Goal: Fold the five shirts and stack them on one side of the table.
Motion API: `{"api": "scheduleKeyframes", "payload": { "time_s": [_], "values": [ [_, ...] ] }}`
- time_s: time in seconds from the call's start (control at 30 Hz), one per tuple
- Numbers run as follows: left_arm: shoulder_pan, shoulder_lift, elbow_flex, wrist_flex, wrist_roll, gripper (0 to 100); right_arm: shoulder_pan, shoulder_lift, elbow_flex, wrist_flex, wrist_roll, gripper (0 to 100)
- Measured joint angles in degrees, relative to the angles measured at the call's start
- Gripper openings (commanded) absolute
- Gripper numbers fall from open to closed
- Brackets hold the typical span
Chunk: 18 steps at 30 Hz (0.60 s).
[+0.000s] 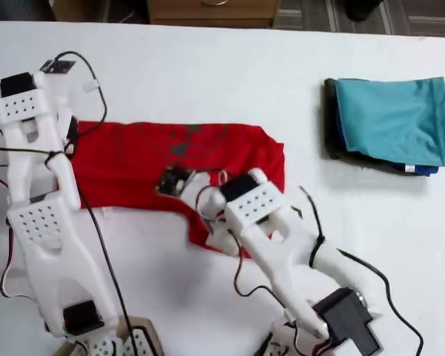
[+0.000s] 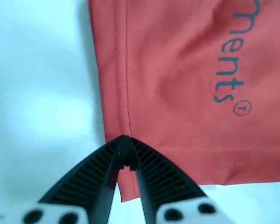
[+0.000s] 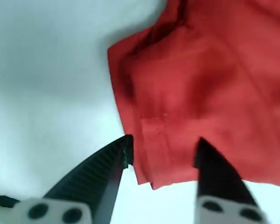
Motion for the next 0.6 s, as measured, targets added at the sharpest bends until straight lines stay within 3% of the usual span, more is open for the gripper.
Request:
{"api": "scheduleKeyframes", "payload": {
  "time_s": [0.27, 0.6],
  "values": [
    [0.0, 0.0, 0.0, 0.0, 0.0, 3, -6.24, 0.0, 5.89, -2.64, 0.44, 24.1],
    [-0.09, 0.0, 0.0, -0.26, 2.02, 3, -5.89, 2.37, 11.78, -14.68, 0.26, 24.1]
  ]
}}
